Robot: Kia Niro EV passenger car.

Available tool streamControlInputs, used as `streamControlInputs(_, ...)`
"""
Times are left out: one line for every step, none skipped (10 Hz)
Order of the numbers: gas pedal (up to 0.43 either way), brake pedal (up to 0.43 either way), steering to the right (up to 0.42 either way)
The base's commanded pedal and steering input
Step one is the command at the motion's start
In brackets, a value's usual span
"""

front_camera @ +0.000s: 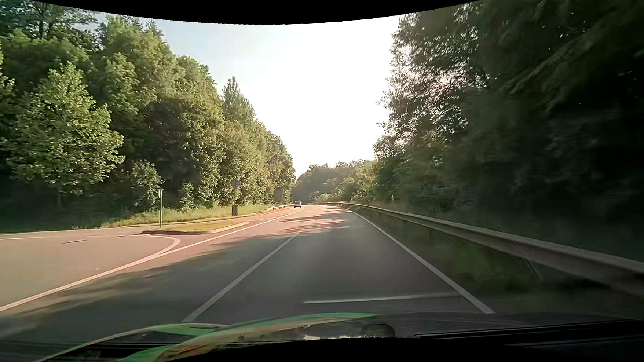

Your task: Follow the waypoints while adhering to traffic rules and regulations

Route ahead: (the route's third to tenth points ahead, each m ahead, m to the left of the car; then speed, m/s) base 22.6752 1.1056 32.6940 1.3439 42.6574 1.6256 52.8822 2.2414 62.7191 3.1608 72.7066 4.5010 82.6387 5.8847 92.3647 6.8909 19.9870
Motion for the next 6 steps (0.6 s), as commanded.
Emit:
streamControlInputs(0.209, 0.000, -0.009)
streamControlInputs(0.209, 0.000, -0.009)
streamControlInputs(0.209, 0.000, -0.008)
streamControlInputs(0.209, 0.000, -0.009)
streamControlInputs(0.209, 0.000, -0.008)
streamControlInputs(0.209, 0.000, -0.007)
